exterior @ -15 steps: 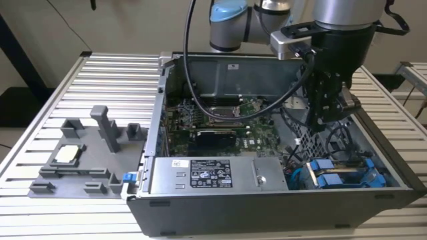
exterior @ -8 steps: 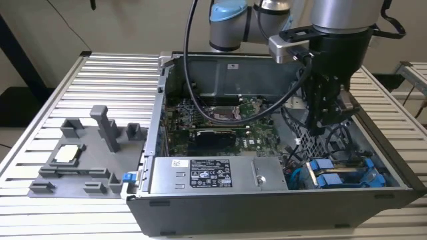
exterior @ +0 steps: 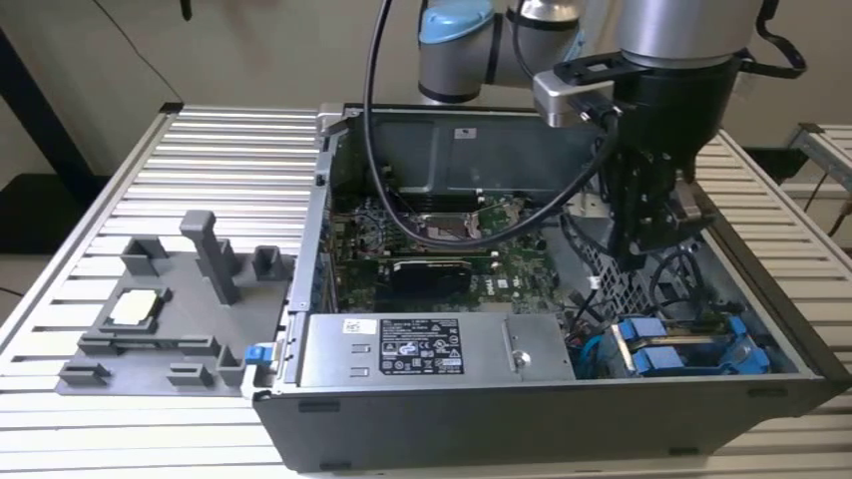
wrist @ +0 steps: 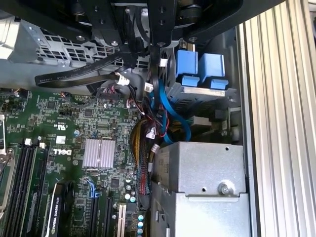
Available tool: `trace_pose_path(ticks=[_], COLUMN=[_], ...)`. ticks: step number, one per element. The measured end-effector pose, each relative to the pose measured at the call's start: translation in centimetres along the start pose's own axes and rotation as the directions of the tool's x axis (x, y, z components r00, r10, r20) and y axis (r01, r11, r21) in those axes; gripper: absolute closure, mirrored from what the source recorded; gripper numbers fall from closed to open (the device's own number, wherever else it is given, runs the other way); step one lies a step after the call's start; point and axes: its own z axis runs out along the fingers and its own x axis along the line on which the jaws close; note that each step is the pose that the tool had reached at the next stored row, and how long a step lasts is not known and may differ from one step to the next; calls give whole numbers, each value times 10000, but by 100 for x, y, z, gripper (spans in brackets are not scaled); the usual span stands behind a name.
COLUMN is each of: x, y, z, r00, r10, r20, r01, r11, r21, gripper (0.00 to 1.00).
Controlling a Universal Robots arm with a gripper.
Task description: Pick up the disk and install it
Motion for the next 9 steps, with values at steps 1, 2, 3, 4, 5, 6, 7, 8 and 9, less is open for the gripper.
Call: trace_pose_path(ticks=[1,2,3,4,5,6,7,8,9], x=[-2,-4,-6,-9,-11,-13,-16,-19,-22], y=[2,4,7,9,10,11,11,12,13], z=[0,-1,-2,-2,-2,-1,-1,1,4], r00=[10000,10000,10000,10000,10000,10000,10000,10000,10000], r10=[3,2,2,3,3,4,4,4,-2], r20=[20,22,21,22,22,23,27,37,47], r01=[-3,-2,-2,-3,-3,-4,-4,-4,2], r11=[10000,10000,10000,10000,10000,10000,10000,10000,10000], r21=[2,1,1,3,8,14,20,29,40], gripper=[73,73,73,73,73,73,73,73,73])
